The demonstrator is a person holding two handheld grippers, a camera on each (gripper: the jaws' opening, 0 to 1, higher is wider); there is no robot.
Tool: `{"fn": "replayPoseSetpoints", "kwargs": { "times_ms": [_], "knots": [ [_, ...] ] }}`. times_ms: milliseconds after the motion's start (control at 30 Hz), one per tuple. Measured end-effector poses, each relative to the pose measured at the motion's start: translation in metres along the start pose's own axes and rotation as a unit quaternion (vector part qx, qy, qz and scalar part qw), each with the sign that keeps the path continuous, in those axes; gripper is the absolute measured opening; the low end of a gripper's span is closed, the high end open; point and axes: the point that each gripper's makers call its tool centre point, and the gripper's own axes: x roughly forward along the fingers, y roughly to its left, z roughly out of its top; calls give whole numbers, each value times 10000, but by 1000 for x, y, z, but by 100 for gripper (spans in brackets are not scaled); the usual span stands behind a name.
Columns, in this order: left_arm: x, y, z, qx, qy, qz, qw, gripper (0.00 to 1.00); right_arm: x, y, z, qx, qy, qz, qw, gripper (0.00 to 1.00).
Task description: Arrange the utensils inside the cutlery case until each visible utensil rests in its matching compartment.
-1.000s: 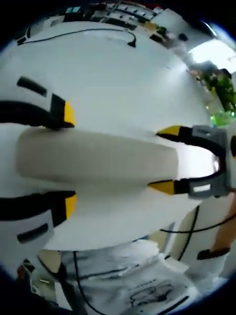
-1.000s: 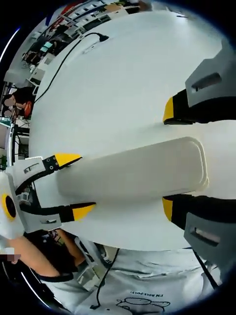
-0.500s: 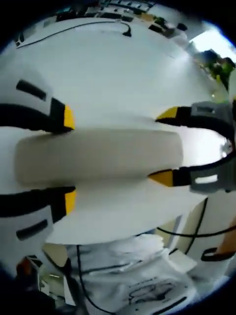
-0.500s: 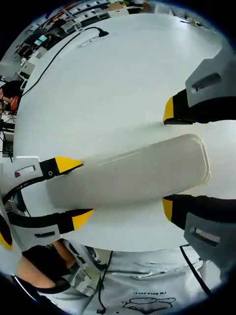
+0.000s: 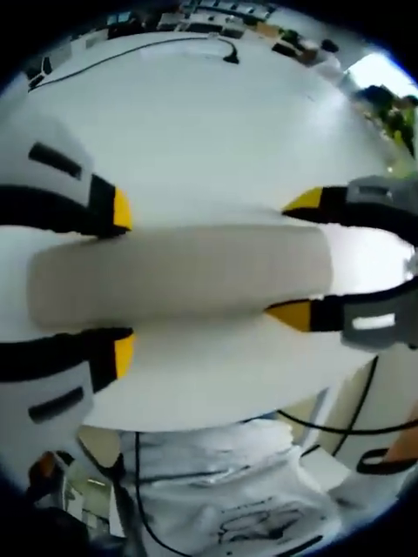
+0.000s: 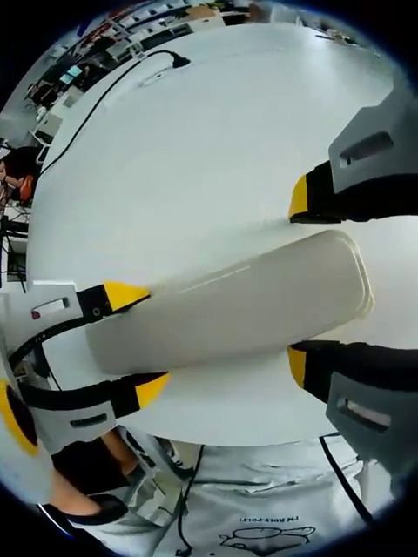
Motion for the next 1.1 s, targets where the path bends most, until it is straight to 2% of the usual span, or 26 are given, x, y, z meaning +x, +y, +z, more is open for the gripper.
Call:
{"fn": "replayPoseSetpoints", "kwargs": {
  "times_ms": [233,333,433,667,900,1100],
  "knots": [
    [0,1,0,-15,127,-3,9999,44,0,2,2,-49,-186,-15,9998,50],
    [-1,1,-1,9,62,-6,10000,44,-1,4,2,-120,-215,-27,9997,49],
    [-2,4,-1,157,108,125,9997,43,-1,5,3,-194,-176,-39,9996,48],
    [-4,7,-4,207,43,102,9997,43,-1,6,4,-242,-50,33,9997,46],
    [-7,18,2,269,-138,171,9994,43,-3,-1,1,-232,-86,-22,9997,45],
    [-6,34,9,307,-199,236,9991,43,-5,-17,-1,-200,-111,-107,9997,45]
  ]
}}
